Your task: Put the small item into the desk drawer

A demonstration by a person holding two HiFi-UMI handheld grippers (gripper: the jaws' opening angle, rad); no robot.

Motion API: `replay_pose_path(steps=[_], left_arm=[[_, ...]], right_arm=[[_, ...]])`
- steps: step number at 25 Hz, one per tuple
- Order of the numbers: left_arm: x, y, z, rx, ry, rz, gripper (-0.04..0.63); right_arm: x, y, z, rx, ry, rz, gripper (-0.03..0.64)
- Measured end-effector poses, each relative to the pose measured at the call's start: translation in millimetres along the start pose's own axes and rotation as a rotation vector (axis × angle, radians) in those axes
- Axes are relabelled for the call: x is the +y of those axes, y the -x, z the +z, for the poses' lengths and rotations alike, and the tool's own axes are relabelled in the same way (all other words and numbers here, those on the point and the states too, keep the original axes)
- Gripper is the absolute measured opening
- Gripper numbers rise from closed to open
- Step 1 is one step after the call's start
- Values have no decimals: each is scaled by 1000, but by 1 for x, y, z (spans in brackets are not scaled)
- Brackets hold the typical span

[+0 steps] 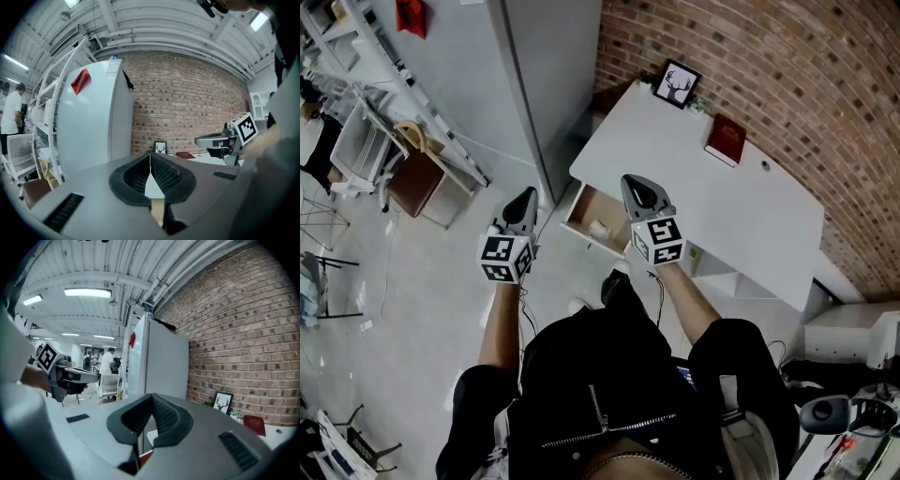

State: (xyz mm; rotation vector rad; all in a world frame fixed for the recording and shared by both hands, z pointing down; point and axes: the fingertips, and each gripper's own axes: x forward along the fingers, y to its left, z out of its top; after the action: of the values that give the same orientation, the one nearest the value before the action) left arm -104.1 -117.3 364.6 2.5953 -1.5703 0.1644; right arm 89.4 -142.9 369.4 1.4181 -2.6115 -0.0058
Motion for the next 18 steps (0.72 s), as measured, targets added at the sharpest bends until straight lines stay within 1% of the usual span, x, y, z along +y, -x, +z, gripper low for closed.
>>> replay_pose_path(steps=[3,10,18], left_arm=[[-1,1,0,1,2,-2,21],[-3,3,-5,6,11,-2,21],[-8,3,-6,13,-2,-16,21]], right_arm=[[1,0,0,5,12,-1,5],[3,4,-4,12,3,3,5],[2,7,-6,6,0,-6,5]])
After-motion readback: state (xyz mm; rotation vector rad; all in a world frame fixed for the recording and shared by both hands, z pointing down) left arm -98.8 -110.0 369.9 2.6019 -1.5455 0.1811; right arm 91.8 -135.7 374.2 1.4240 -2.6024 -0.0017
